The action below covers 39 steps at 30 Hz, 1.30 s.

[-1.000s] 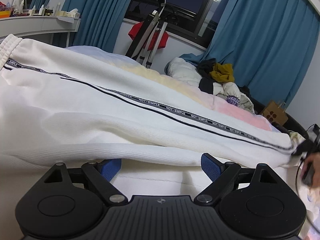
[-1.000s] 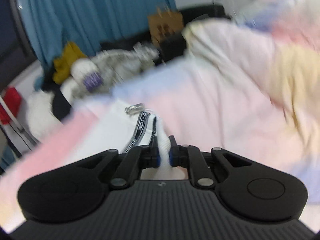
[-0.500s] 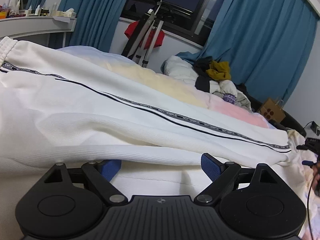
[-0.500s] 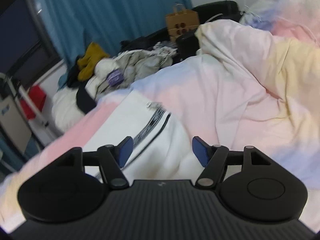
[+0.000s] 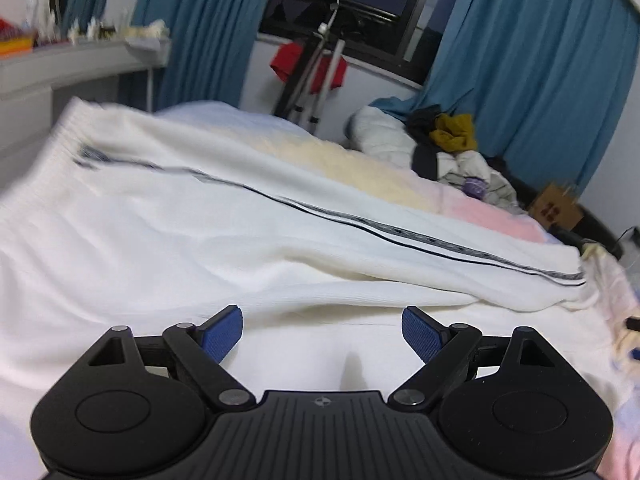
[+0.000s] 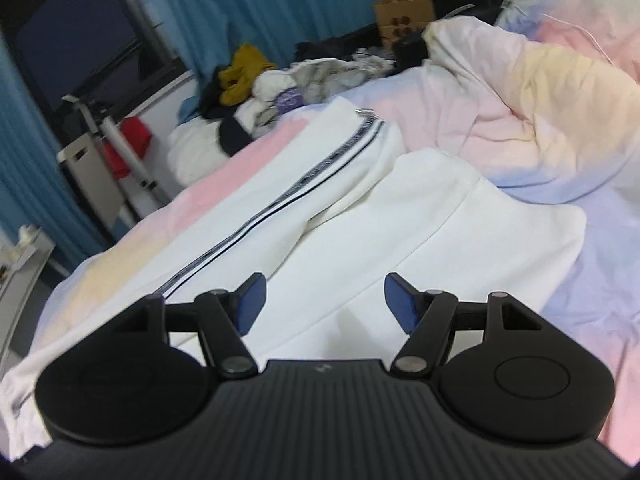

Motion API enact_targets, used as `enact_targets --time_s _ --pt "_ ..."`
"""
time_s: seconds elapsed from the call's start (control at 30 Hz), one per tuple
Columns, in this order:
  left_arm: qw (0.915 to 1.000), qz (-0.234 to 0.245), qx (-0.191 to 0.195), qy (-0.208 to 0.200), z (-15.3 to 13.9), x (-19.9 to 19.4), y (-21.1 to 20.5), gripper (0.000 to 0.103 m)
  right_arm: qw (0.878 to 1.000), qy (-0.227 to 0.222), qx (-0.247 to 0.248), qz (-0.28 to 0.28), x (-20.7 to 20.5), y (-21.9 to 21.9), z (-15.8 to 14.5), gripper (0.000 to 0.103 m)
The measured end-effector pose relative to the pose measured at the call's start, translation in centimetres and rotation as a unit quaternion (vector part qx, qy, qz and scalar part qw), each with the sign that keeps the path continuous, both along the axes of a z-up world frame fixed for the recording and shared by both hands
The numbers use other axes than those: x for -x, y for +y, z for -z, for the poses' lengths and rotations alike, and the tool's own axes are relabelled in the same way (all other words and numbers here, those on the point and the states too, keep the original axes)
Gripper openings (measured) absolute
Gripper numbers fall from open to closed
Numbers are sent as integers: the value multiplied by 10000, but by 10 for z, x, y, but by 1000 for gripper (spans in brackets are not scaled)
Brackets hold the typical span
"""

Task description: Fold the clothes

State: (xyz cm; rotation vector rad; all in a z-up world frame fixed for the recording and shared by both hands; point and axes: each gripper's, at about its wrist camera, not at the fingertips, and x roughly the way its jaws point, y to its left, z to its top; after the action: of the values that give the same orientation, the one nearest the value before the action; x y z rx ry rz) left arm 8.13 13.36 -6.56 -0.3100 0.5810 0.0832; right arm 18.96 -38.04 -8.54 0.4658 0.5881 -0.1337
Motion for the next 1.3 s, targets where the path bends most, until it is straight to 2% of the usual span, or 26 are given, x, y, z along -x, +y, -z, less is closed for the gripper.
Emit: enact_targets --time_s 0.07,0.13,0.23,0.27,0.33,0.37,0.43,0.5,0.57,0.63,0.7,0.8,0.9,0.93,1.03,1.1,1.13,1.23,1.3 --pt "9996 -241 93 -61 -13 16 15 89 9998 -90 160 -75 15 -1 -5 68" --pt "9984 -366 425 -1 -26 29 31 89 9997 -148 126 -147 29 -5 -4 68" --pt "9948 -647 778 -104 -43 57 55 89 9998 -21 153 81 42 -20 3 68" --pt "9933 -791 832 -95 -46 66 65 89 9998 6 39 191 45 -28 6 68" --pt "9896 -1081 941 -72 -52 86 85 89 9977 34 -528 424 51 -49 14 68" --pt "9863 -1280 1045 7 -54 96 99 89 9955 39 -762 560 54 -57 17 68" --pt "9785 -1796 1010 124 -60 115 123 89 9910 59 -992 892 60 -71 22 68" --pt "9673 -2287 1096 100 -64 137 146 90 9886 97 -893 1209 64 -81 24 69" --pt "9545 -2595 1462 155 -61 149 165 90 9855 81 -907 1435 67 -89 27 70" --pt "9451 -2614 1935 326 -50 149 178 90 9789 24 -1246 1622 70 -100 32 70" --pt "9396 -2551 2235 451 -40 143 184 89 9713 0 -1536 1817 73 -110 38 70" --pt "9293 -2562 2542 784 -22 129 187 87 9637 78 -1670 2082 77 -119 46 70" --pt "9177 -2290 3078 1034 4 117 191 83 9522 117 -1947 2352 82 -132 57 70" --pt "9119 -2213 3271 1113 12 112 192 82 9469 134 -2049 2473 84 -136 62 70" --pt "8852 -2177 3911 1268 38 103 203 81 9332 192 -2321 2735 84 -147 78 69" --pt "8701 -2268 4227 1134 51 105 209 81 9291 196 -2560 2661 76 -155 91 69" --pt "8651 -2324 4329 1008 53 107 213 81 9292 117 -2655 2569 71 -159 96 69" --pt "8542 -2375 4553 819 59 108 221 80 9304 -78 -2886 2261 52 -166 110 69" --pt "8462 -2386 4706 744 64 109 225 80 9261 -124 -3060 2203 41 -168 120 67"
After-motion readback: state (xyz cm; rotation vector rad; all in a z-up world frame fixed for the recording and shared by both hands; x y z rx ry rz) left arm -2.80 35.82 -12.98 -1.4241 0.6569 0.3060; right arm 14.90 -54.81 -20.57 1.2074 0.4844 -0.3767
